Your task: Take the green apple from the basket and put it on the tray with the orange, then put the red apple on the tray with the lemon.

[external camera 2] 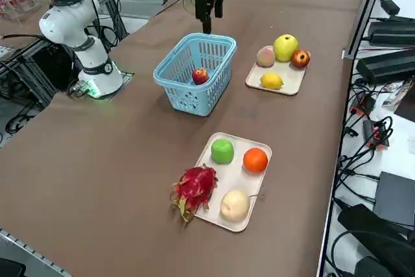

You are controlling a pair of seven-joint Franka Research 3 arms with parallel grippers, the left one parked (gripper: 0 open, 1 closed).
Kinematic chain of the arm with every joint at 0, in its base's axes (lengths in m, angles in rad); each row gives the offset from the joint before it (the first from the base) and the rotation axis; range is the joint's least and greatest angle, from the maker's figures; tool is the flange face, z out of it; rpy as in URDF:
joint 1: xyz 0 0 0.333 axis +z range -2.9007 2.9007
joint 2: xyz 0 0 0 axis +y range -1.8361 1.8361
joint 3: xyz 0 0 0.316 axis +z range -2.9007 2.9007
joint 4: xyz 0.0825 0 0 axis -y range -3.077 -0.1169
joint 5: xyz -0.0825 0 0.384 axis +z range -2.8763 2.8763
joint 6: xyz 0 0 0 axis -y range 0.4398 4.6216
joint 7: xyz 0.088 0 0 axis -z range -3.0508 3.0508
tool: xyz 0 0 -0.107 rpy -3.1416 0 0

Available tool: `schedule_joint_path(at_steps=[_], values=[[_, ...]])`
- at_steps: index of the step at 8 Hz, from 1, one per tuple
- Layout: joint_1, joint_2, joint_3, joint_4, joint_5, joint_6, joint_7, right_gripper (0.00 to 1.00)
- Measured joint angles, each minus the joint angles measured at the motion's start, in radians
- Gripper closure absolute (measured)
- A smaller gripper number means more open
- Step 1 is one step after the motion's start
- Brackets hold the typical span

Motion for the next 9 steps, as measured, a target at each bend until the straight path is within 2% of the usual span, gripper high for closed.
schedule_joint_path(at_steps=[2, 3, 6, 7, 9], values=[[0.133, -0.021, 0.004, -0.084, 0.0, 0.048, 0.228, 0.0], [0.171, -0.021, 0.004, -0.136, 0.0, 0.103, 0.306, 0.0], [0.19, -0.063, -0.005, -0.382, 0.0, 0.328, 0.36, 0.0], [0.19, -0.083, -0.008, -0.451, 0.0, 0.37, 0.361, 0.0], [0.191, -0.1, -0.008, -0.525, 0.0, 0.414, 0.362, 0.0]])
